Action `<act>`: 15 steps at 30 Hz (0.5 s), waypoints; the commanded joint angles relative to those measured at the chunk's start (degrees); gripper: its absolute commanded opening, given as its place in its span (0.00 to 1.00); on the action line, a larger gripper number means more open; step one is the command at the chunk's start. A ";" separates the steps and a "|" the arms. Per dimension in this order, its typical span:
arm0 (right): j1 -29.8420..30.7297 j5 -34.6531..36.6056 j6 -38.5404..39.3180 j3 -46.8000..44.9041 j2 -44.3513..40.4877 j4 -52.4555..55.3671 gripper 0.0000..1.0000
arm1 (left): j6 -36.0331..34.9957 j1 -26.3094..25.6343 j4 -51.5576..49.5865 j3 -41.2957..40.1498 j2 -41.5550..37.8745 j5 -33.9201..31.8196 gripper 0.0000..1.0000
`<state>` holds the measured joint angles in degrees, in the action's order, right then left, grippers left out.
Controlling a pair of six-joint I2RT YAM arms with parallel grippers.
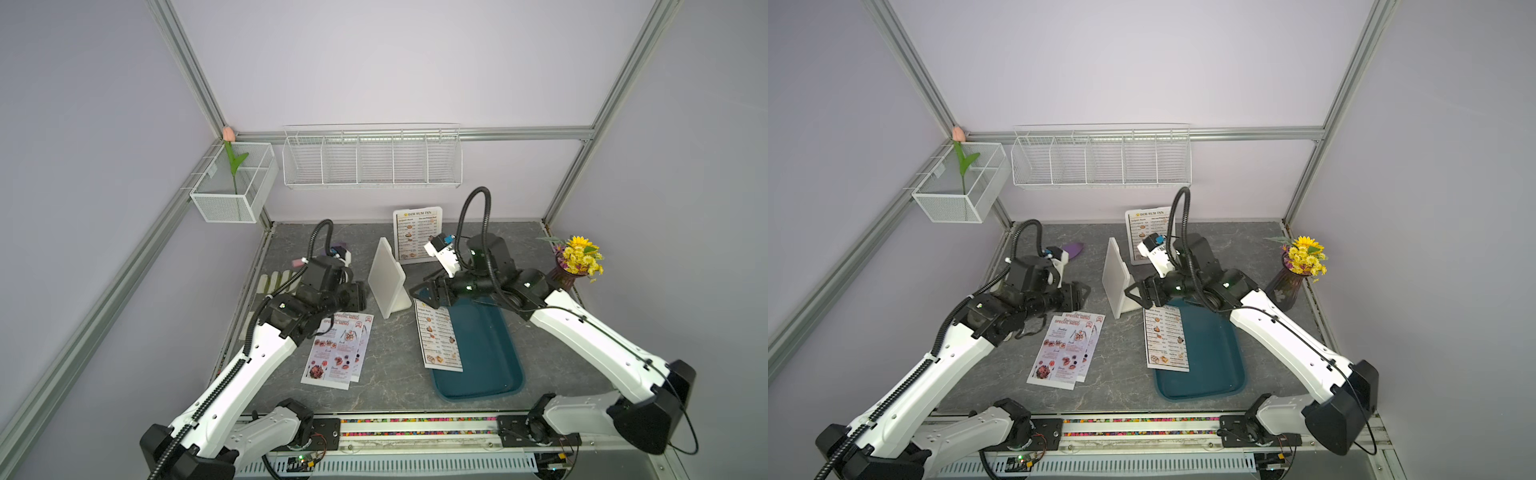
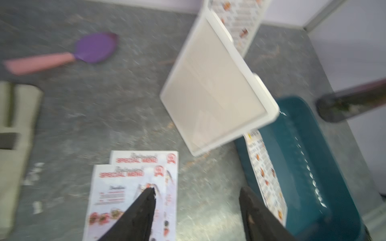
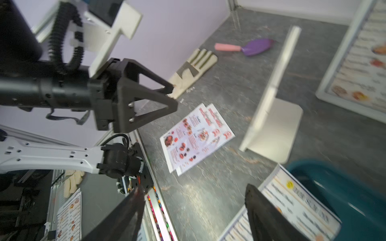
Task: Replace the menus in the menu holders
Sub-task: Place the menu on the menu, then pick up the menu from the storage box.
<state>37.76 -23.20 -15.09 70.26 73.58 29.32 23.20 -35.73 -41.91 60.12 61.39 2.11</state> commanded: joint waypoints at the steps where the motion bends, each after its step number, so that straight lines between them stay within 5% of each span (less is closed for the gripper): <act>1: -5.29 1.51 -2.04 -9.22 -0.42 6.33 0.81 | 6.41 -6.55 6.82 -4.39 1.61 5.56 0.67; 6: -11.93 5.16 -3.36 -17.82 1.90 3.07 0.82 | 11.72 -15.79 15.88 -8.25 8.64 3.71 0.67; 15: -14.39 8.24 -8.27 -26.69 9.26 -7.87 0.79 | 18.45 -22.79 21.10 -6.37 21.74 -3.01 0.66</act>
<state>23.75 -16.10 -21.04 44.80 81.97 26.48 37.95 -57.76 -23.75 52.34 82.02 3.66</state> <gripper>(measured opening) 0.789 0.659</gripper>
